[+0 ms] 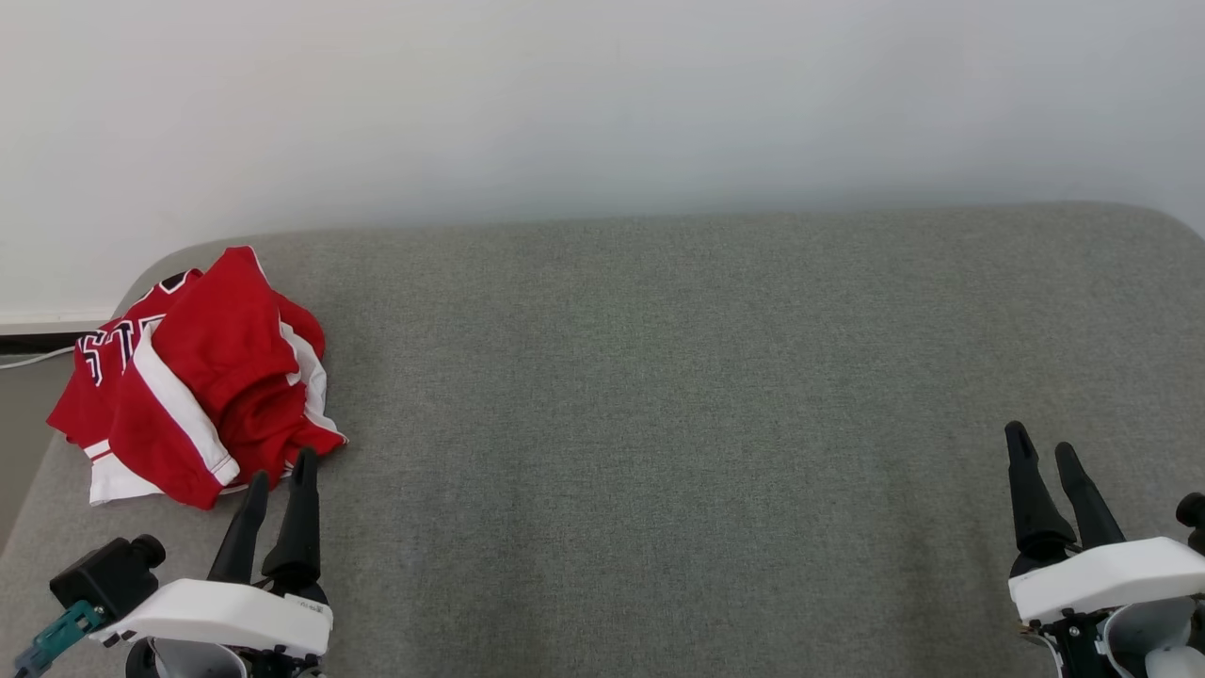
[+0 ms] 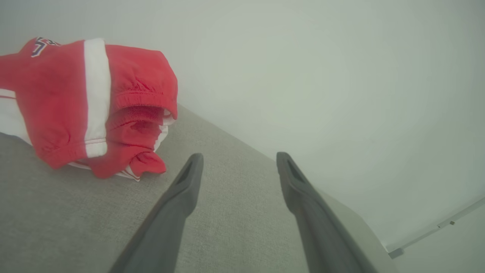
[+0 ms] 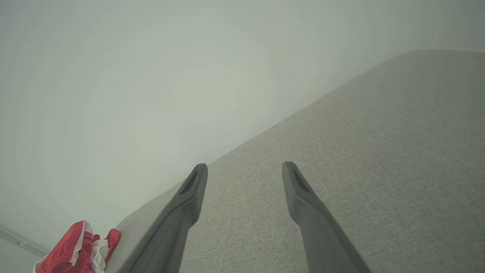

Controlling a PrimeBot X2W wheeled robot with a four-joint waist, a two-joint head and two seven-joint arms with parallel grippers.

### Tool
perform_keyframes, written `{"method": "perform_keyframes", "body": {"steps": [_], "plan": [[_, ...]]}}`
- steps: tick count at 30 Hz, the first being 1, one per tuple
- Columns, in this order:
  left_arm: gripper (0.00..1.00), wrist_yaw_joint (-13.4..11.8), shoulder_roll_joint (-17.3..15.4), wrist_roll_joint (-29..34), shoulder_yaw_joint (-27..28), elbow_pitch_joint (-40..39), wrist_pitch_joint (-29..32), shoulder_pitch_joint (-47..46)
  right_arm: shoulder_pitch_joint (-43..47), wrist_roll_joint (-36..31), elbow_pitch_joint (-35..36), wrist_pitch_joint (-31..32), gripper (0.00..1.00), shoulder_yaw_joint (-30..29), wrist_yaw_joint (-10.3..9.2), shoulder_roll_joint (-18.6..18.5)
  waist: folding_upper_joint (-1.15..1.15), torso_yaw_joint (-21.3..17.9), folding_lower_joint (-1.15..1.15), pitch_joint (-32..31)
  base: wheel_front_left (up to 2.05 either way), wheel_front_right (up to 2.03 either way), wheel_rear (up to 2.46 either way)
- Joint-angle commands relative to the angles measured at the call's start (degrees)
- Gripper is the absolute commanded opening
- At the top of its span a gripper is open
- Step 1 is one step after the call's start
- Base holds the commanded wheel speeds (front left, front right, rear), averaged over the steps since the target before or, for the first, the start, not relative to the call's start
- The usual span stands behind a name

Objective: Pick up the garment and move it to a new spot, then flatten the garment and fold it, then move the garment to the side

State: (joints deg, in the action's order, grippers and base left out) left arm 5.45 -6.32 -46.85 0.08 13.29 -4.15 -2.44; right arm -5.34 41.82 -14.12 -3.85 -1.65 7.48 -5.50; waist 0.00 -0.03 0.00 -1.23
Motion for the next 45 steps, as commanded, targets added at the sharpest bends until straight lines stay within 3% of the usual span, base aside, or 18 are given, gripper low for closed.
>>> {"method": "perform_keyframes", "body": {"steps": [1,45], "plan": [[1.0,-0.3,-1.2,1.8,0.9,-1.5,-0.7,-3.3,-2.6,-1.8,1.8,-1.0,1.0,0.4,0.01,-1.0,0.0,0.0,0.0,0.0,0.0,0.0,0.0],[1.0,-2.5,-3.3,27.1,-1.0,4.4,-6.1,-5.1,-2.0,-31.6,-0.8,-8.4,1.0,2.9,0.01,-1.4,0.0,-0.5,0.0,-1.7,0.0,0.0,0.0]]}}
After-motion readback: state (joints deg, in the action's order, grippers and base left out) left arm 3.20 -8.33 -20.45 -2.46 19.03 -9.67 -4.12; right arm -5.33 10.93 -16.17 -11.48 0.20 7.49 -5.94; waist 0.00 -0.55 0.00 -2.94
